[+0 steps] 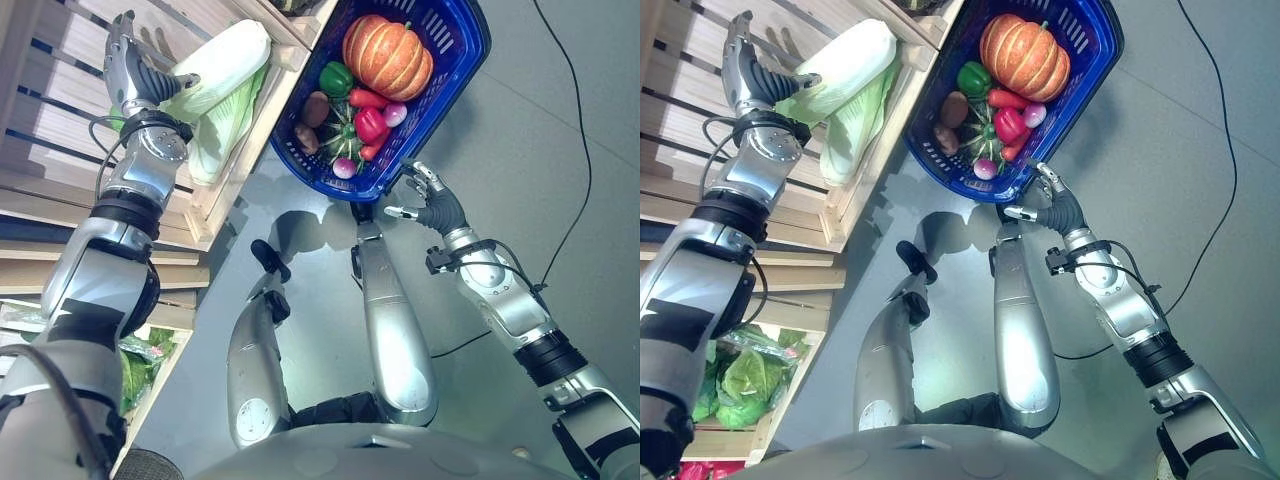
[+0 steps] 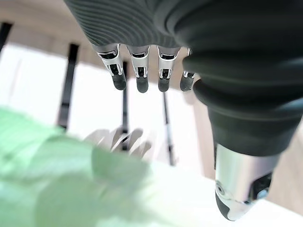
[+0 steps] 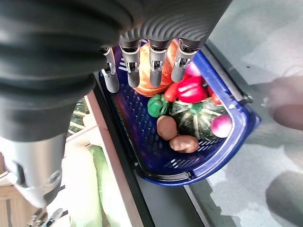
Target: Pick up fruits and vegetables into the basket
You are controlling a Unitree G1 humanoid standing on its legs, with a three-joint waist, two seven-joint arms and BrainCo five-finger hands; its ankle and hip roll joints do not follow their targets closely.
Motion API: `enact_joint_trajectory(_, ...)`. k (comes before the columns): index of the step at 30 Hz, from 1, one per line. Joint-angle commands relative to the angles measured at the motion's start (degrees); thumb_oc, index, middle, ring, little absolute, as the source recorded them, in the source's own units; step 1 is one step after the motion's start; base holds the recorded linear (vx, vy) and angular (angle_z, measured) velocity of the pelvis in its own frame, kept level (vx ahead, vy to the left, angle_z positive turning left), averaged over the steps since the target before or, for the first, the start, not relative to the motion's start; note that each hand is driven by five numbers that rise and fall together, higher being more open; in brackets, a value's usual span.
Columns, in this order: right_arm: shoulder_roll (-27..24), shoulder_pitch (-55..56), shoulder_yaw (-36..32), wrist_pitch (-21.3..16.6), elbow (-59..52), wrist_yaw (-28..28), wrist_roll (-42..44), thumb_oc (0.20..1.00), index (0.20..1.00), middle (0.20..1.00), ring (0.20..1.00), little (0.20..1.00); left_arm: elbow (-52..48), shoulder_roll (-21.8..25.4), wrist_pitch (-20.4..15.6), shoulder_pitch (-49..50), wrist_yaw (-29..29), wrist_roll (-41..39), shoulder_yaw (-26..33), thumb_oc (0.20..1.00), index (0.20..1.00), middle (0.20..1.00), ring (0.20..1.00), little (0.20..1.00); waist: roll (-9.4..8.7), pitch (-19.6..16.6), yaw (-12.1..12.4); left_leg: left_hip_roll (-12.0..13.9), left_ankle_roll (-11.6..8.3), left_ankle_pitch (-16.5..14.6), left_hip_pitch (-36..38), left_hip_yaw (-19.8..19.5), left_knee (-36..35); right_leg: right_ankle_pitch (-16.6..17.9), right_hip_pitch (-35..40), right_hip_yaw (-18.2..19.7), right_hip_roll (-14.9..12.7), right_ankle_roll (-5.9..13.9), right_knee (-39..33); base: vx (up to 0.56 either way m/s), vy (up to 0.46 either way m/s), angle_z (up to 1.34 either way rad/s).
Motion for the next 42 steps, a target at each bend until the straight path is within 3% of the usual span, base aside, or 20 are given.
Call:
enact_joint_trajectory(1, 0.7, 2.4, -1.3, -3.0, -4.5, 0.1, 1.1, 1.0, 1.0, 1.0, 1.0, 1.0, 4.9, 5.1, 1.5, -0.9, -4.6, -5.5, 0.4, 1.0, 1.0, 1.0, 1.0, 1.0, -1.41, -1.1, -1.5, -0.5, -0.03, -5.6, -4.8, 0.2, 9.3, -5.7, -0.7, -0.7, 2.4, 1.06, 5.1, 0.0, 0.0, 0.0)
enact_joint_trajectory(10, 0.6, 0.9, -1.7, 0.6, -6.1, 0.8, 1.0, 1.0, 1.0, 1.0, 1.0, 1.0, 7.2, 3.0, 3.0, 2.2, -15.8, -15.9, 0.8, 1.0, 1.0, 1.0, 1.0, 1.0, -0.93, -1.1, -1.6, -0.6, -0.16, -5.5, -5.0, 0.4, 9.2, -5.5, -1.4, -0.6, 1.8, 1.23, 4.8, 0.01, 0.022, 0.0)
enact_joint_trajectory(14, -0.1, 0.5, -2.3, 2.3, -7.0, 1.8, 0.4, 1.0, 1.0, 1.0, 1.0, 1.0, 6.3, 2.3, 4.0, 5.3, -20.1, -15.6, 1.0, 1.0, 1.0, 1.0, 1.0, 1.0, -0.38, -1.1, -1.5, -0.7, -0.31, -5.3, -5.1, 0.6, 9.2, -5.4, -1.7, -0.7, 1.4, 1.17, 4.8, 0.02, 0.068, -0.01)
enact_joint_trajectory(18, -0.7, 0.2, -2.7, 2.9, -7.1, 2.2, 0.4, 1.0, 1.0, 1.0, 1.0, 1.0, 5.4, 2.4, 5.3, 6.8, -18.0, -15.2, 1.2, 1.0, 1.0, 1.0, 1.0, 1.0, 0.03, -1.1, -1.5, -0.8, -0.35, -5.1, -5.0, 0.7, 9.0, -5.5, -1.8, -0.5, 1.3, 1.0, 4.9, 0.02, 0.051, -0.04)
enact_joint_trajectory(20, -1.5, -0.3, -2.8, 3.2, -6.9, 2.1, 0.8, 1.0, 1.0, 1.0, 1.0, 1.0, 6.3, 3.1, 9.2, 6.8, -13.6, -8.6, 1.0, 1.0, 1.0, 1.0, 1.0, 1.0, 0.23, -1.1, -1.4, -0.9, -0.39, -5.1, -5.3, 0.7, 9.2, -5.9, -2.0, -0.5, 1.3, 0.75, 5.2, 0.02, 0.048, -0.04)
enact_joint_trajectory(28, -1.8, -1.7, -0.9, 2.9, -5.6, 0.5, 2.1, 1.0, 1.0, 1.0, 1.0, 1.0, 10.7, 4.7, 20.1, 4.3, -6.2, -3.3, 0.7, 1.0, 1.0, 1.0, 1.0, 1.0, -0.86, -1.1, -1.5, -0.3, -0.5, -5.2, -6.5, 0.4, 10.5, -6.1, -2.3, -0.2, 1.8, 0.21, 5.7, 0.0, -0.008, -0.01)
enact_joint_trajectory(29, -1.7, -2.1, -0.4, 2.8, -5.2, 0.0, 2.3, 1.0, 1.0, 1.0, 1.0, 1.0, 11.5, 4.7, 20.9, 3.7, -6.2, -2.5, 0.5, 0.784, 0.784, 0.784, 0.784, 0.784, -1.05, -1.1, -1.5, -0.2, -0.52, -5.2, -6.6, 0.5, 10.6, -6.1, -2.3, -0.2, 1.9, 0.14, 5.8, 0.0, 0.0, 0.0)
enact_joint_trajectory(30, -1.7, -2.3, -0.1, 2.6, -4.9, -0.2, 2.4, 1.0, 1.0, 1.0, 1.0, 1.0, 11.9, 4.8, 21.2, 3.2, -6.4, -1.9, 0.1, 0.388, 0.388, 0.388, 0.388, 0.388, -1.19, -1.1, -1.5, -0.1, -0.52, -5.2, -6.8, 0.4, 10.8, -6.1, -2.4, -0.2, 2.0, 0.11, 5.8, 0.0, 0.0, 0.0)
enact_joint_trajectory(31, -1.6, -2.6, 0.0, 2.7, -4.8, -0.3, 2.6, 1.0, 1.0, 1.0, 1.0, 1.0, 12.1, 4.8, 21.7, 2.9, -6.7, -1.5, -0.1, 0.2, 0.2, 0.2, 0.2, 0.2, -1.35, -1.1, -1.6, -0.1, -0.5, -5.3, -6.8, 0.3, 10.8, -6.0, -2.3, -0.2, 2.1, 0.03, 5.7, 0.0, 0.0, 0.0)
enact_joint_trajectory(35, -1.3, -3.6, 0.6, 3.0, -4.4, -1.2, 2.6, 1.0, 1.0, 1.0, 1.0, 1.0, 11.8, 4.3, 21.8, 2.5, -6.2, -3.9, -0.4, 0.2, 0.2, 0.2, 0.2, 0.2, -1.57, -1.1, -1.5, -0.1, -0.4, -5.3, -6.7, 0.2, 10.7, -6.0, -2.2, 0.0, 2.3, 0.01, 5.7, 0.0, 0.0, 0.0)
enact_joint_trajectory(42, 0.3, -4.2, 0.3, 3.5, -5.2, -1.2, 1.3, 1.0, 1.0, 1.0, 1.0, 1.0, 10.3, 1.9, 17.9, 3.3, -5.8, -13.1, 2.1, 0.2, 0.2, 0.2, 0.2, 0.2, -1.71, -1.1, -1.2, -0.2, -0.38, -5.2, -5.3, -0.2, 10.0, -6.0, -0.6, -0.3, 2.2, 0.11, 5.1, 0.0, 0.0, 0.0)
